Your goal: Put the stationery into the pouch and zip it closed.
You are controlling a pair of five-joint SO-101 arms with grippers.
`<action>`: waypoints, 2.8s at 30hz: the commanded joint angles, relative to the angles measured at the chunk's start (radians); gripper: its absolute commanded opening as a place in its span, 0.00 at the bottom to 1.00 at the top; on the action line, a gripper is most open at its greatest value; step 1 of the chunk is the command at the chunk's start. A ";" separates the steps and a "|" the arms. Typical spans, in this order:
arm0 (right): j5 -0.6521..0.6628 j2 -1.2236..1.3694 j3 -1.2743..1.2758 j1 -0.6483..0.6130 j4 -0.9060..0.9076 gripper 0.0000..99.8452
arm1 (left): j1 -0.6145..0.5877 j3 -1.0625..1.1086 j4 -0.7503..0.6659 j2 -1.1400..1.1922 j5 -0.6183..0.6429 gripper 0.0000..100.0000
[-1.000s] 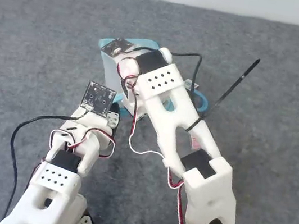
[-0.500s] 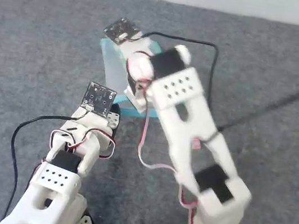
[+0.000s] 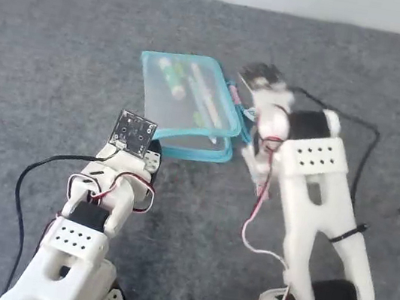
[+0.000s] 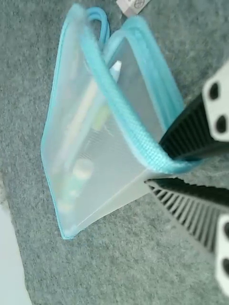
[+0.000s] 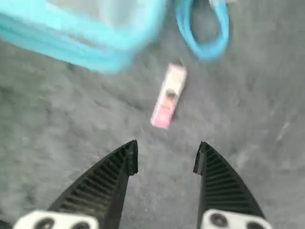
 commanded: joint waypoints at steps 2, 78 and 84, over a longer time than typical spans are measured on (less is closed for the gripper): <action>-0.002 -0.067 0.222 0.050 -0.197 0.18 | -0.005 -0.008 -0.014 -0.002 -0.002 0.01; -0.002 -0.317 0.597 -0.016 -0.503 0.01 | -0.029 0.025 -0.015 0.000 -0.002 0.01; 0.106 -0.645 0.597 -0.079 -0.252 0.01 | -0.031 0.027 -0.043 0.000 -0.002 0.01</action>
